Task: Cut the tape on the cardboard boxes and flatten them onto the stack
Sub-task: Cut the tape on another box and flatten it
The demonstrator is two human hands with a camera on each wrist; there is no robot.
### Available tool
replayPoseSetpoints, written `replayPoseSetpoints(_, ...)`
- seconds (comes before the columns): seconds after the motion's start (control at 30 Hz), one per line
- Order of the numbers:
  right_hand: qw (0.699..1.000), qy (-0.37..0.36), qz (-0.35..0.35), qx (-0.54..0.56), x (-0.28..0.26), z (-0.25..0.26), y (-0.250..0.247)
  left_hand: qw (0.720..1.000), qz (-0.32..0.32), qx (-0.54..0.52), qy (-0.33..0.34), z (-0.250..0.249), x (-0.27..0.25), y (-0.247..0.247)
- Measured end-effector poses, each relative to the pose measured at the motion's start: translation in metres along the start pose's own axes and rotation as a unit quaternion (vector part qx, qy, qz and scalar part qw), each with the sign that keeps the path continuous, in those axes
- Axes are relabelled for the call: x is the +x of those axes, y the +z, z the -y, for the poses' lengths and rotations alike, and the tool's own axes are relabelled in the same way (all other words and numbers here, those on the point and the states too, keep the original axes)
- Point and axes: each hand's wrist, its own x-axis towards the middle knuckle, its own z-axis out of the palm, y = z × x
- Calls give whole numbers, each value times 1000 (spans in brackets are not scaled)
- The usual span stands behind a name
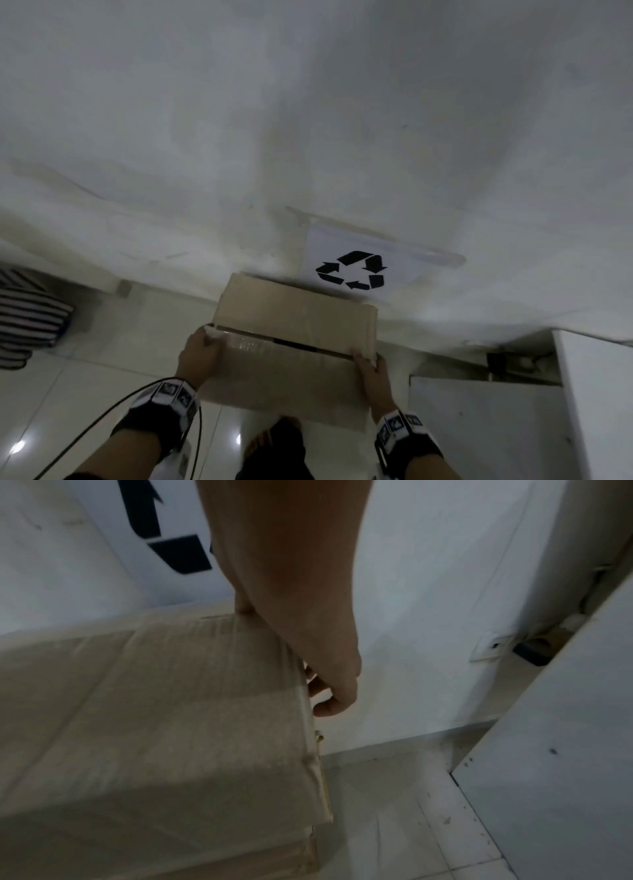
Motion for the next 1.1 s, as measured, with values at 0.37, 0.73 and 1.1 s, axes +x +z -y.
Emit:
replayPoseSetpoints(0.37,986,-68,-127,89,-118,-5,-130,991,60,-5,123,-106,-160,11)
replayPoseSetpoints(0.73,948,-195,-245,55,-221,-20,-326,948,140,20,286,-201,-311,107)
replayPoseSetpoints(1.1,908,-263,-222,238,-318,-116,-544,850,423,-293,114,-265,-513,301)
